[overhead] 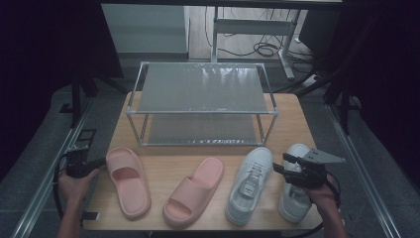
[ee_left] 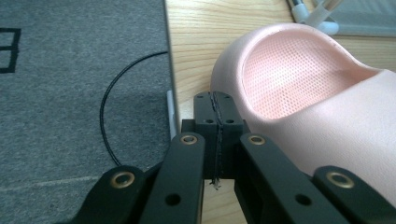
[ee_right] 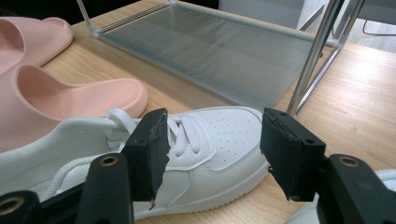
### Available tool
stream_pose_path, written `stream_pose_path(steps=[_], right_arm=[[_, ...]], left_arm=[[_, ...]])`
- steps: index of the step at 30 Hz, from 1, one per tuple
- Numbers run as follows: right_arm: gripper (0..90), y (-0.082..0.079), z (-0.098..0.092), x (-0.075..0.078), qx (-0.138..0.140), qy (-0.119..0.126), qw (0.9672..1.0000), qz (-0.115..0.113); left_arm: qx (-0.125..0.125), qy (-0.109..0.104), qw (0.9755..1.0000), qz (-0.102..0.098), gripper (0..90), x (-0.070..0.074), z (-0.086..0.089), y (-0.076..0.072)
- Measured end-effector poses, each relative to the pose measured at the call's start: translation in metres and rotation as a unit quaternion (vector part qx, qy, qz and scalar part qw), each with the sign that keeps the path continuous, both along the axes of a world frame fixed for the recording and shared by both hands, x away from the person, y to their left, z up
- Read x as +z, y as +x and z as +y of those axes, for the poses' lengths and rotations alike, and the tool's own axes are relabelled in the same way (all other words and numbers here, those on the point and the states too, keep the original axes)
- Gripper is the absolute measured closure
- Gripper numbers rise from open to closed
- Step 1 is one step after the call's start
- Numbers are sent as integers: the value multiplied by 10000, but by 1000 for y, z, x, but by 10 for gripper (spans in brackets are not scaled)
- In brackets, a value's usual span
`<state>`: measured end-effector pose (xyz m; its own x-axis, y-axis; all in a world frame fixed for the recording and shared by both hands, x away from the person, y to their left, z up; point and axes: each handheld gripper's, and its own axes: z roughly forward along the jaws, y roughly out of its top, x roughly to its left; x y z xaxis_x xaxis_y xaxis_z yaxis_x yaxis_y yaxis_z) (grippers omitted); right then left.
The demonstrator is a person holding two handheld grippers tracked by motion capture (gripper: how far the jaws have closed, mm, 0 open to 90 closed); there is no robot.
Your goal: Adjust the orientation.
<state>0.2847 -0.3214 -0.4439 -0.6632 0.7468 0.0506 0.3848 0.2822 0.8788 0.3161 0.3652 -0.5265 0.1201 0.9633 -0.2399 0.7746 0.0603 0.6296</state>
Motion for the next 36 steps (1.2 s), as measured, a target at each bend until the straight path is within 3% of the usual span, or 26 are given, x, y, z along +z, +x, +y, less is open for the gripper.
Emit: stream_pose_path(steps=[8,20,36], right_arm=[[425,0,0,0,1,-7,10000,-1],[424,0,-1,0,-9,-8,10000,-19],[424,0,-1,1,-4,-13,10000,-20]], left_arm=[[-293,-25,9996,12,900,-2,-17,6],[-763,-100,9970,-4,900,-3,-53,16],[-1216,67,9925,-66,900,5,-88,23]])
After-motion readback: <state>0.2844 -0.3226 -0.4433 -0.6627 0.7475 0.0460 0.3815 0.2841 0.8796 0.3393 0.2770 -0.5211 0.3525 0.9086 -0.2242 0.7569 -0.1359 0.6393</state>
